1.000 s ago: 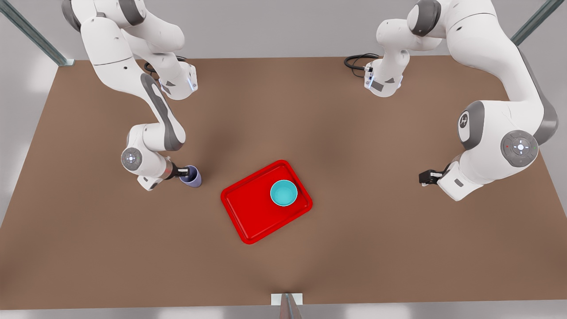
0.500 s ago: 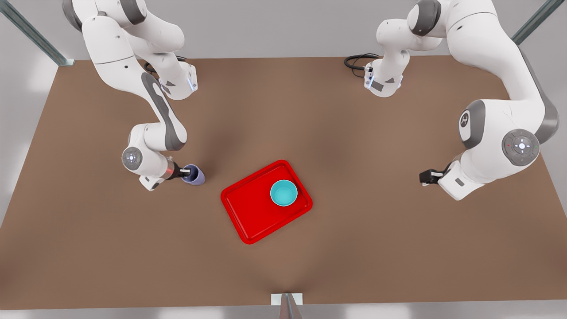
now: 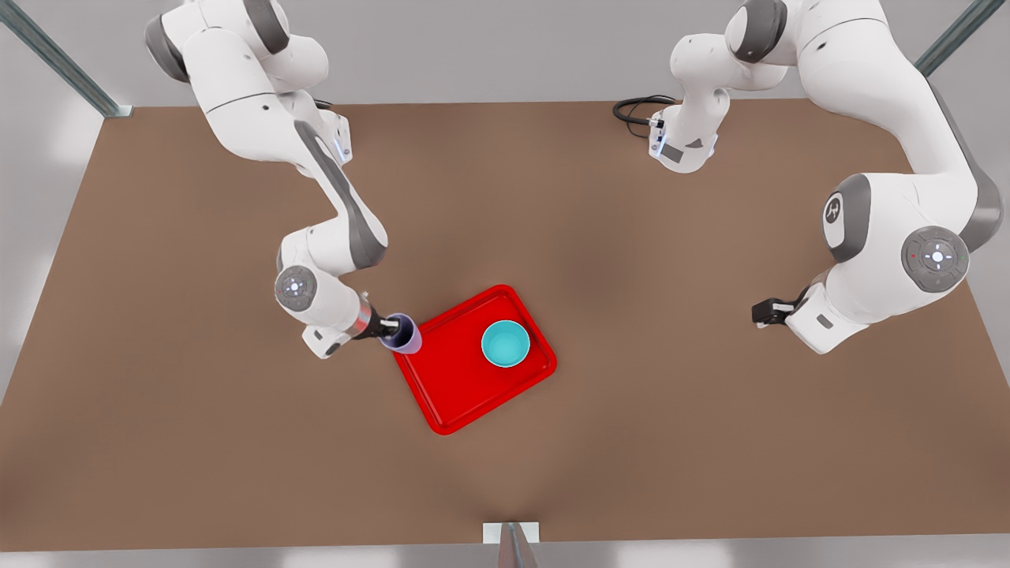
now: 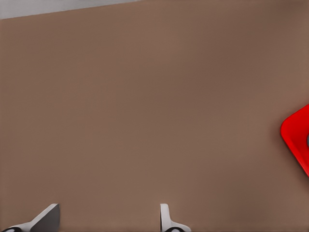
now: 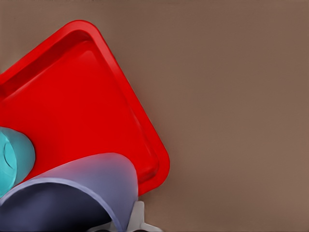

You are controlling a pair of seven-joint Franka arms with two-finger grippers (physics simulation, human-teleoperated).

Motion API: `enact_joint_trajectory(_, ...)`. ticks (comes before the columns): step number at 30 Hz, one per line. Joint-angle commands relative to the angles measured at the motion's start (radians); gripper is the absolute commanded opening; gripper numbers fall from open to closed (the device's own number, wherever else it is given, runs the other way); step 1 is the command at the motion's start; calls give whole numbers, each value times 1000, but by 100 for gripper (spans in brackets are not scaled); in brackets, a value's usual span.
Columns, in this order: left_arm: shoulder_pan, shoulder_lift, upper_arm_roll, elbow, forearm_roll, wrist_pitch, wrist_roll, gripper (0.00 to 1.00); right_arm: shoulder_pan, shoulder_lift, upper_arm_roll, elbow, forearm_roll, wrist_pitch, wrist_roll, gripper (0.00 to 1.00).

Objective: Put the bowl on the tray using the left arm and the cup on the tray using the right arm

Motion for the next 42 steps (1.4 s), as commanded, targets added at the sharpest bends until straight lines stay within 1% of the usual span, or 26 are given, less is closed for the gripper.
enact_joint_trajectory(1,0,0,0,0,0,1,0,100,3,12,0,15,-8,-2,19,21)
enact_joint_trajectory(2,0,0,0,0,0,0,0,100,9,27,0,35,-8,-2,20,21)
enact_joint_trajectory(4,0,3,0,-2,-1,1,-2,100,24,83,-7,130,-10,-64,43,21)
enact_joint_trajectory(5,0,4,0,-2,0,1,-3,100,36,102,-7,144,-7,-51,43,21)
enact_joint_trajectory(7,0,6,0,-3,-1,1,-5,100,104,155,-49,202,-7,-49,72,21)
enact_joint_trajectory(9,0,8,0,-3,-1,0,-6,100,111,221,-66,264,-13,-49,66,21)
enact_joint_trajectory(15,0,8,0,-3,-1,1,-6,100,125,277,-74,277,-8,-2,77,21)
enact_joint_trajectory(17,0,8,0,-3,-1,1,-6,100,125,277,-74,274,-7,0,75,37)
enact_joint_trajectory(18,0,8,0,-3,-1,0,-6,100,125,276,-76,273,-5,-2,77,50)
enact_joint_trajectory(19,0,6,0,-3,-1,0,-6,100,125,276,-76,273,-5,-2,78,54)
enact_joint_trajectory(20,-2,6,0,-3,-1,0,-6,100,125,274,-76,273,-5,-2,78,55)
enact_joint_trajectory(21,-2,6,0,-3,-1,0,-8,100,127,274,-76,274,-5,-2,78,65)
enact_joint_trajectory(22,0,6,0,-3,-1,0,-8,100,125,274,-76,273,-5,-2,80,65)
enact_joint_trajectory(24,0,3,0,-3,-1,0,-6,100,127,274,-76,273,-5,-2,78,77)
enact_joint_trajectory(26,0,-3,0,-3,-1,-2,-6,100,125,271,-76,273,-5,-3,78,78)
enact_joint_trajectory(27,-2,-3,0,-2,-1,-12,-8,100,127,262,-76,273,-5,-9,78,83)
enact_joint_trajectory(28,-2,-6,0,2,-3,-15,-8,100,127,251,-76,271,-5,-17,80,91)
enact_joint_trajectory(32,-2,-15,-2,5,-3,-22,-6,100,127,176,-77,239,-7,-41,66,91)
enact_joint_trajectory(33,-3,-17,-3,5,0,-22,-9,100,124,127,-95,239,-8,-104,65,94)
enact_joint_trajectory(34,-3,-17,-3,5,-3,-22,-8,100,93,73,-97,224,-10,-152,63,100)
enact_joint_trajectory(36,-3,-15,-3,3,-1,-20,-8,100,4,-48,-97,187,-10,-219,54,100)
enact_joint_trajectory(37,-3,-15,-3,3,-1,-20,-8,100,-17,-166,-103,120,-11,-250,39,100)
enact_joint_trajectory(38,-3,-15,-3,2,-1,-22,-9,100,-56,-224,-102,72,-13,-247,35,100)
enact_joint_trajectory(39,-3,-14,-3,2,-1,-22,-11,100,-103,-233,-102,80,-16,-270,-36,100)
enact_joint_trajectory(41,-5,-15,-3,2,0,-22,-13,100,-174,-224,-111,133,-25,-393,-150,100)
enact_joint_trajectory(42,-5,-15,-5,2,0,-22,-13,100,-227,-218,-117,136,-31,-413,-239,100)
